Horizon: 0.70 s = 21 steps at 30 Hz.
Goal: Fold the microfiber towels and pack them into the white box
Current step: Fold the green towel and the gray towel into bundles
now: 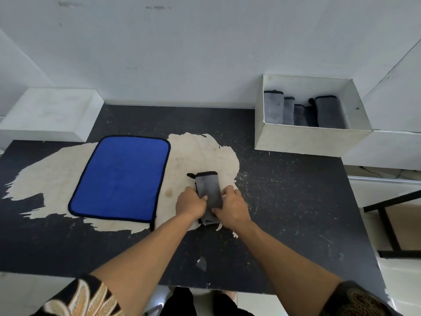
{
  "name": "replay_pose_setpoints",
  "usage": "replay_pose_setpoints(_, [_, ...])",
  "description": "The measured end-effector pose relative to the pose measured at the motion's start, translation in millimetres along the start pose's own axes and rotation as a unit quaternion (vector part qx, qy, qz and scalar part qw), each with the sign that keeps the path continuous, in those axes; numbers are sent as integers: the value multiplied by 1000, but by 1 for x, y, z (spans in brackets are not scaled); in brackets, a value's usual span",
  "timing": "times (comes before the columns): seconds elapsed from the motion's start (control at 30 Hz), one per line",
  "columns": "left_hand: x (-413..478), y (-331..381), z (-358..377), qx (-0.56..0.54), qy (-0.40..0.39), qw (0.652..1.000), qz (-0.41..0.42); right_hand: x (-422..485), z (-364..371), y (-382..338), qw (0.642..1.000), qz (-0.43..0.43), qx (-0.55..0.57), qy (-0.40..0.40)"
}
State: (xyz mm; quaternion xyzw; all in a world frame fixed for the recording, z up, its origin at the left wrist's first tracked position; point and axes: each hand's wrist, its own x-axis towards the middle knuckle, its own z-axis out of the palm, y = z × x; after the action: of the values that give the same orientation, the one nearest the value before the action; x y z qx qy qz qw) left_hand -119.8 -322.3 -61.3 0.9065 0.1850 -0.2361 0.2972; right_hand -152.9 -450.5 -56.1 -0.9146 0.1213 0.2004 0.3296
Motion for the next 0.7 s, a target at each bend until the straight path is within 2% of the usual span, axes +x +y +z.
replay_pose_setpoints(0.13, [-6,-2,4,71,26,997,-17,3,8,-3,999,23,-23,-2])
replay_pose_setpoints(0.3, [-3,4,0,109,-26,993,-27,8,9,-16,996,85,1,-39])
replay_pose_setpoints(0.37, [-1,6,-7,83,-68,994,-16,10,6,-19,990,110,70,-57])
replay_pose_setpoints(0.43, [4,5,-14,25,-111,994,10,11,2,-22,971,126,198,-54])
replay_pose_setpoints(0.57, [8,11,-36,-122,-166,973,100,9,-18,-33,876,124,463,-58])
replay_pose_setpoints(0.63, [9,21,-49,-137,-165,964,157,10,-34,-37,857,94,503,-58])
replay_pose_setpoints(0.7, [7,34,-61,-98,-121,961,227,10,-52,-42,852,70,516,-43])
